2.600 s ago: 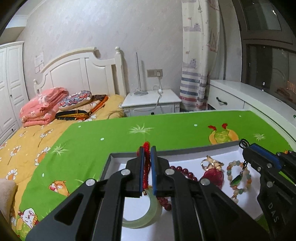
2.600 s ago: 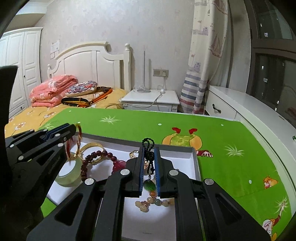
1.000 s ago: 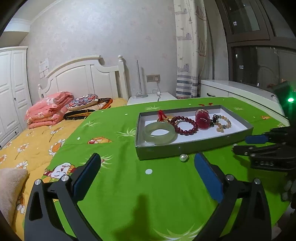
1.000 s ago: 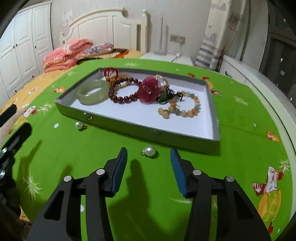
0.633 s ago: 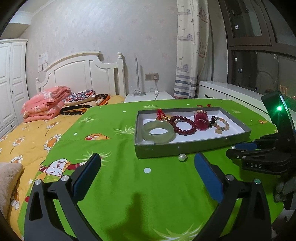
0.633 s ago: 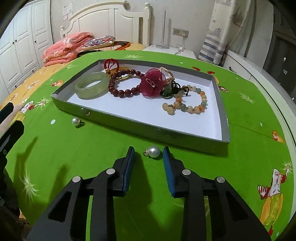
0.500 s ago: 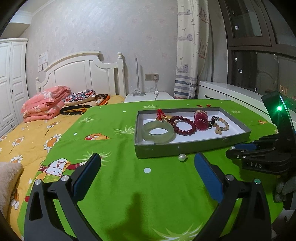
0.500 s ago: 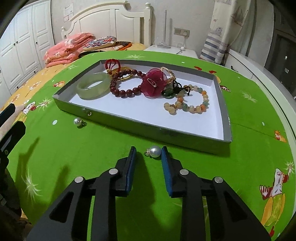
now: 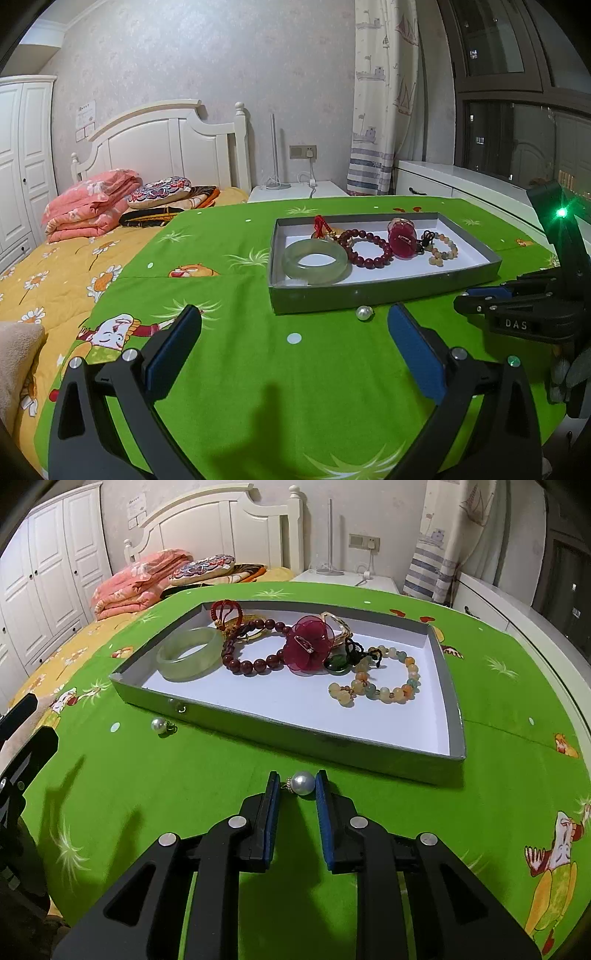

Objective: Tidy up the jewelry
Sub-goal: 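Close the left gripper on the second white pearl beside the tray, then carry both pearls in the left and right grippers over the tray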

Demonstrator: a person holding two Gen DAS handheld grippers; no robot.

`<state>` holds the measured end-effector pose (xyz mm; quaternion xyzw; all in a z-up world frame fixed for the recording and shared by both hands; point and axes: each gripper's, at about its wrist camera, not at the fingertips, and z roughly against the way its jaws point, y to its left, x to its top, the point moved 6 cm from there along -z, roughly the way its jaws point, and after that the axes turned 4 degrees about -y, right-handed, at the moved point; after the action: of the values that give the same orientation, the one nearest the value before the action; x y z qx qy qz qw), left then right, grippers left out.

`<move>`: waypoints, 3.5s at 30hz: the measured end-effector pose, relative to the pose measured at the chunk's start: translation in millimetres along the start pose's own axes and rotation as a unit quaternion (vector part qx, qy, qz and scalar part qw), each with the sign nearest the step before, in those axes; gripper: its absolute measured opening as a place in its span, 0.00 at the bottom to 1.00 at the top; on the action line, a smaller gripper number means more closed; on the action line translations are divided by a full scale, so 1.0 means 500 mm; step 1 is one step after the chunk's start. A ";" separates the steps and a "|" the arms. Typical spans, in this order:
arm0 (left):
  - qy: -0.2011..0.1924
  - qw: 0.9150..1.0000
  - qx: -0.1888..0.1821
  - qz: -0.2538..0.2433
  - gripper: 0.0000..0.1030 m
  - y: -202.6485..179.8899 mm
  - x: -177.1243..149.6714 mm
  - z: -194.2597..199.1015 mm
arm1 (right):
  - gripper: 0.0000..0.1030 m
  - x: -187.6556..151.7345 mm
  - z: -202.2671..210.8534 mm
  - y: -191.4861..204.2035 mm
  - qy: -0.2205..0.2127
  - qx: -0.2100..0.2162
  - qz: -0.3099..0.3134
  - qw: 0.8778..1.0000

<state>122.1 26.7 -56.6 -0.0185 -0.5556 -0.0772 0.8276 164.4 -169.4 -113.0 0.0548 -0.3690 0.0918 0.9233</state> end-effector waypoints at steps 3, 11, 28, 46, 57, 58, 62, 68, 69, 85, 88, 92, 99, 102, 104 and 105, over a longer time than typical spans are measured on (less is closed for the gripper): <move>0.002 1.000 -0.001 0.000 0.95 0.000 -0.001 -0.002 | 0.19 0.001 0.000 0.002 0.001 -0.004 0.004 1.000; 0.053 0.999 -0.008 0.008 0.95 0.002 -0.010 -0.033 | 0.19 -0.014 0.040 0.005 -0.040 -0.014 0.003 0.999; 0.142 0.990 -0.016 -0.001 0.42 -0.105 0.014 -0.159 | 0.19 -0.023 0.083 0.001 -0.080 0.007 -0.017 0.997; 0.205 0.978 -0.020 0.008 0.35 -0.116 -0.019 -0.201 | 0.19 -0.024 0.084 -0.001 -0.080 0.020 -0.029 0.996; 0.180 0.983 -0.029 0.025 0.16 -0.108 -0.009 -0.191 | 0.19 -0.022 0.085 -0.004 -0.080 0.017 -0.027 0.996; 0.175 0.984 -0.029 0.025 0.16 -0.107 -0.007 -0.188 | 0.19 -0.022 0.088 -0.003 -0.083 0.015 -0.026 0.996; 0.140 0.990 -0.023 0.026 0.16 -0.102 0.007 -0.151 | 0.19 -0.021 0.096 -0.002 -0.093 0.009 -0.020 0.995; 0.092 0.995 -0.007 0.024 0.16 -0.086 0.011 -0.091 | 0.19 -0.021 0.121 0.010 -0.123 0.010 -0.015 0.992; 0.087 0.996 -0.005 0.025 0.16 -0.084 0.009 -0.084 | 0.19 -0.021 0.126 0.014 -0.129 0.008 -0.011 0.992; -0.008 0.998 0.037 0.053 0.17 -0.032 0.010 0.020 | 0.19 -0.023 0.189 0.078 -0.209 -0.030 0.027 0.977; -0.029 0.997 0.047 0.060 0.17 -0.019 0.023 0.034 | 0.19 -0.013 0.206 0.083 -0.237 -0.054 0.033 0.969; -0.040 0.996 0.048 0.063 0.17 -0.011 0.035 0.042 | 0.19 -0.005 0.206 0.087 -0.242 -0.062 0.038 0.968; -0.047 0.997 0.043 0.052 0.17 -0.019 0.068 0.022 | 0.19 0.019 0.182 0.077 -0.230 -0.068 0.043 0.970; -0.050 0.996 0.044 0.052 0.17 -0.018 0.089 0.003 | 0.19 0.033 0.169 0.064 -0.214 -0.057 0.027 0.975; -0.051 0.996 0.045 0.050 0.17 -0.019 0.099 -0.008 | 0.19 0.044 0.169 0.058 -0.218 -0.064 0.027 0.973; -0.051 0.996 0.045 0.050 0.17 -0.020 0.104 -0.014 | 0.19 0.050 0.170 0.059 -0.221 -0.069 0.032 0.972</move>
<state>146.3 10.3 -11.9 -0.0130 -0.5980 -0.0101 0.8013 118.7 -151.9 -33.4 -0.0022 -0.5711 0.0813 0.8168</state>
